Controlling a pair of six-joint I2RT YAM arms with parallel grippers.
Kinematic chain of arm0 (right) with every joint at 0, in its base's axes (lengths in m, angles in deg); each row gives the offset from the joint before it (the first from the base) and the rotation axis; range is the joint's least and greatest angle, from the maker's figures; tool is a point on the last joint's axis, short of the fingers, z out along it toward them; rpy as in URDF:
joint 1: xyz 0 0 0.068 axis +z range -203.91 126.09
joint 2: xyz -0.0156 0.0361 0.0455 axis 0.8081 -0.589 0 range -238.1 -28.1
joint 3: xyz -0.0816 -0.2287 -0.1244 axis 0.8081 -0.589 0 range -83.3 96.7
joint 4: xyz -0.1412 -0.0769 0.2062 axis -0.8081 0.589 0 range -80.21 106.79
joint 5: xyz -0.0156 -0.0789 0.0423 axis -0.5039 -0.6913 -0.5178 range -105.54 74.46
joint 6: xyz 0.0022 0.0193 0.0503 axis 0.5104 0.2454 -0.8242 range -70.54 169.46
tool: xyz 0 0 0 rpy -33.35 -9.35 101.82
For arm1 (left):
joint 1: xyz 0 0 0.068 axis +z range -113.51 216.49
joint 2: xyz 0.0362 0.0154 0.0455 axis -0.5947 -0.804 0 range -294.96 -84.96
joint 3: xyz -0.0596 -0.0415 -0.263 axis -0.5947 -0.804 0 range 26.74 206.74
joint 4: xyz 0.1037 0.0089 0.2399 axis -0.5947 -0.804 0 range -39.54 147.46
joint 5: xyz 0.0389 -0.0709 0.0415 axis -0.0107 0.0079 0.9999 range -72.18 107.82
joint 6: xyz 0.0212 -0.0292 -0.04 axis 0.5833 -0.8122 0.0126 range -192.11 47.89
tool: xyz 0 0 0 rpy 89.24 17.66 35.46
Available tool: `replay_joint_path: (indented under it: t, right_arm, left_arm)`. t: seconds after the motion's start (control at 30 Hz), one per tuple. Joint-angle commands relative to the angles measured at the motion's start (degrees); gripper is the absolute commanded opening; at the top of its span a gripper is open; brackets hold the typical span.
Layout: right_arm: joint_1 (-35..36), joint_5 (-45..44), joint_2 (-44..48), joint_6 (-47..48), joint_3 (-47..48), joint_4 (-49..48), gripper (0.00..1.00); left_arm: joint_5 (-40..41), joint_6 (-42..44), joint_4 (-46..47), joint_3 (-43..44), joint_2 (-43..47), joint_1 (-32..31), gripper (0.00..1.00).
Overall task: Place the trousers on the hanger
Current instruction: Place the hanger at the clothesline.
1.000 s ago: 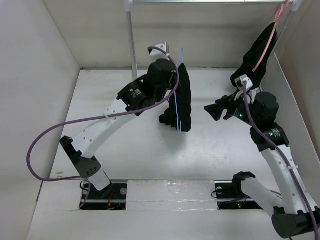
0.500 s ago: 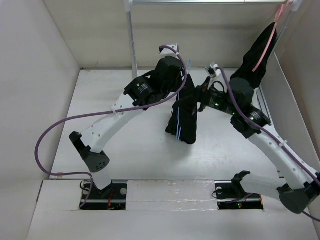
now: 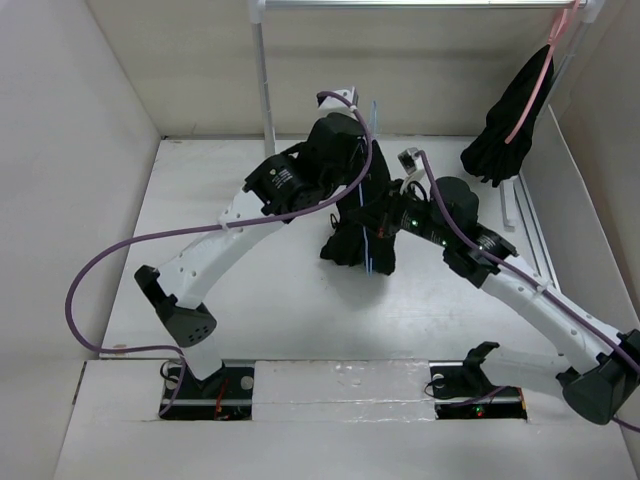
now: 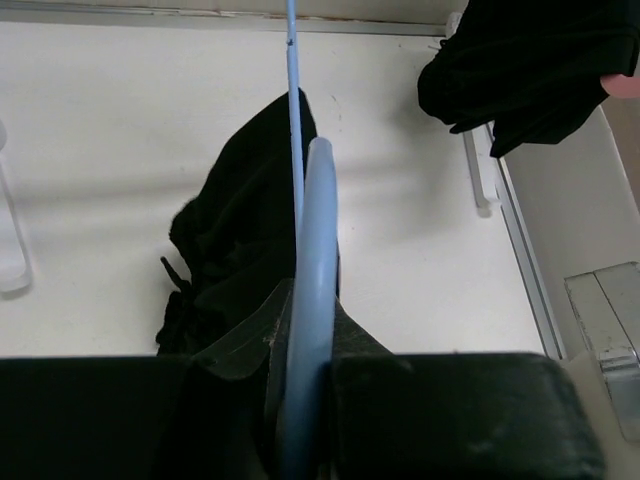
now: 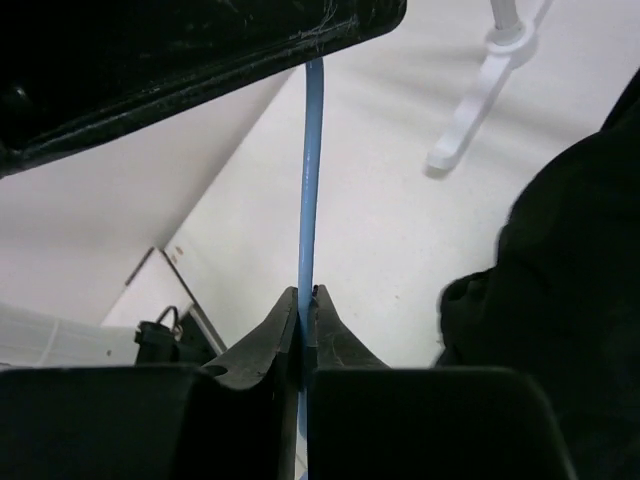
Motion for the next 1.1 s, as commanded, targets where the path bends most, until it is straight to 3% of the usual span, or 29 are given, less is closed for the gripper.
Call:
replay_joint_path:
  t: [0.0, 0.17, 0.23, 0.27, 0.37, 0.53, 0.57, 0.77, 0.97, 1.07]
  right_arm:
    - [1.05, 0.88, 3.20, -1.54, -1.24, -9.22, 0.00]
    - [-0.08, 1.41, 4.18, -3.48, 3.31, -10.48, 0.00]
    - [-1.23, 2.11, 3.74, -4.18, 4.99, -10.82, 0.00]
    - [-2.11, 2.55, 3.48, -4.79, 5.60, -11.43, 0.00]
    - [-6.15, 6.06, 1.46, -6.64, 7.98, -14.42, 0.00]
    - [-11.68, 9.05, -3.28, -7.52, 13.59, -16.62, 0.00]
    - [-12.65, 9.23, -3.99, -7.52, 14.57, -16.71, 0.00]
    - [-21.17, 12.40, -9.96, -9.36, 22.38, -18.21, 0.00]
    - [-32.06, 14.76, -17.25, -11.91, 33.78, -16.38, 0.00]
    - [-33.92, 15.30, -19.72, -13.05, 35.31, -16.44, 0.00]
  left_arm:
    - [0.26, -0.50, 5.86, -0.03, 4.79, -0.24, 0.00]
    - [-0.44, -0.15, 8.40, -1.62, 6.63, -0.24, 0.00]
    - [-0.44, 0.37, 9.28, -2.76, 8.21, -0.24, 0.18]
    - [-0.53, 0.55, 10.60, -3.37, 9.00, -0.24, 0.38]
    - [-1.05, 2.04, 13.50, -5.48, 12.25, -0.24, 0.62]
    - [-2.02, 3.36, 12.98, -3.55, 16.03, -0.24, 0.80]
    - [-2.20, 3.45, 13.50, -3.73, 17.00, -0.24, 0.93]
    - [-0.10, 3.01, 15.09, -12.77, 26.84, -0.24, 0.99]
    - [-0.53, -1.55, 12.37, -29.78, 35.79, 2.48, 0.99]
    - [0.34, -3.13, 12.19, -32.81, 39.23, 2.48, 0.99]
